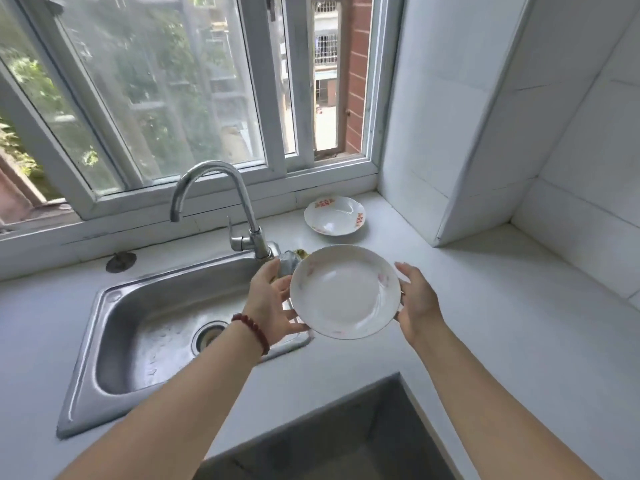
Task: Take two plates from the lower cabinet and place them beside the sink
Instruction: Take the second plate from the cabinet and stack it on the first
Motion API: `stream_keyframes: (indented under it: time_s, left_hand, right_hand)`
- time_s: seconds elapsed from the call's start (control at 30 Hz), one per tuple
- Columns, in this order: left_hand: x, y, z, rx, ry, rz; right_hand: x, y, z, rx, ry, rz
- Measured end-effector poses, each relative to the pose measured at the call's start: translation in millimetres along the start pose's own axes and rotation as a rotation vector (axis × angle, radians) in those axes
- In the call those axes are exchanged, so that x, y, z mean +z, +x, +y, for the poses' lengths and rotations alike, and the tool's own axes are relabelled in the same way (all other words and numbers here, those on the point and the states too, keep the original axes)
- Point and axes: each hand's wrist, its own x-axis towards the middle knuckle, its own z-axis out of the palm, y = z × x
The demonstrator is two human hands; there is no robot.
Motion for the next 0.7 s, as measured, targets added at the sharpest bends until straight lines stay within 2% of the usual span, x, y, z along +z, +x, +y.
stream_keyframes:
  time_s: [0.37,0.7]
  left_hand:
    - [27.0,120.7,66.8,-0.121,-0.015,0.005]
    - [59.3,212.4,123.3,-0.098,0.001,0.064]
  right_hand:
    - [42.7,125.2,-39.8,0.025,-0.051,0.063]
    - [78.6,226.3,-78.3,0.055,-0.115,0.029]
